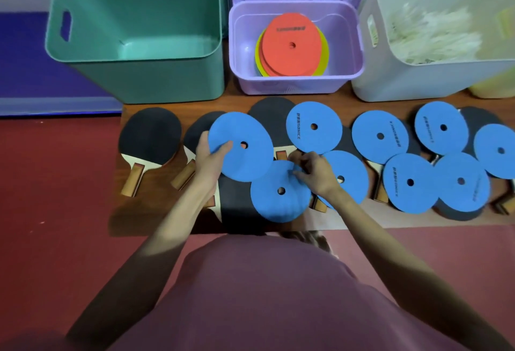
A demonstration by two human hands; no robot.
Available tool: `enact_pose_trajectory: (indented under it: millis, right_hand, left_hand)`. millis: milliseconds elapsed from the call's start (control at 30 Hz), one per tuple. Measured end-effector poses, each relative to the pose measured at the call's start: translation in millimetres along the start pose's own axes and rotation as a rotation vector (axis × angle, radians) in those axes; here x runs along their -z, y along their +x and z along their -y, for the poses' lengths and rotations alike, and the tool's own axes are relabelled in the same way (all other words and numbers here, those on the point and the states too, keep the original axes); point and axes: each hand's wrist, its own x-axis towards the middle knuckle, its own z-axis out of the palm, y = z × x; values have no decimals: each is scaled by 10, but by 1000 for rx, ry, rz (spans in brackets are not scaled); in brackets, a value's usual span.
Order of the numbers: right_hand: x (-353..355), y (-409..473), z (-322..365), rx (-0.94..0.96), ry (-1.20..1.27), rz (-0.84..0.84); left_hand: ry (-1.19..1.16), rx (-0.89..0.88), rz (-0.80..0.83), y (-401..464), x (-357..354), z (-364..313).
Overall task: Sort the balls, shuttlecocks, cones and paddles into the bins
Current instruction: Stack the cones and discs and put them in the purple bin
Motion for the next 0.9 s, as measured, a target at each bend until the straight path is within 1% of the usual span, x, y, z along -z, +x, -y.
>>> enact_pose_trajectory:
  millis: [133, 233, 300, 400, 433, 533, 600, 667, 733, 800, 900]
  right_hand:
    - [-172, 6, -42, 3, -311, 25]
    - [-178, -10, 9, 54, -300, -25]
    - [-124, 0, 8, 125, -266, -23]
    - [49, -28, 68, 229, -45, 44]
    - [135, -58, 119, 260, 2, 23]
    - [391, -76, 208, 332, 118, -163]
    - [558, -71, 287, 355, 268, -269]
    - [694, -85, 398, 350, 443, -305]
    - [785, -120, 519, 324, 637, -276]
    - [814, -148, 619, 278, 828, -222]
    - [753, -151, 714, 200, 999, -148]
  left_hand:
    - [21, -16, -28, 14, 73, 26]
    - [45, -49, -48, 12, 105, 35]
    - [61, -90, -60, 8, 119, 28]
    - [86, -143, -72, 25, 135, -13]
    - [86, -150, -79, 31, 140, -31]
    - [97, -172, -95, 87, 150, -54]
    - [112, -192, -97, 110, 133, -69]
    - [115, -199, -94, 131, 85, -88]
    - [97, -168, -84, 162, 8, -111]
    - [32, -87, -49, 193, -84, -142]
    - [-106, 48, 56, 214, -217, -194]
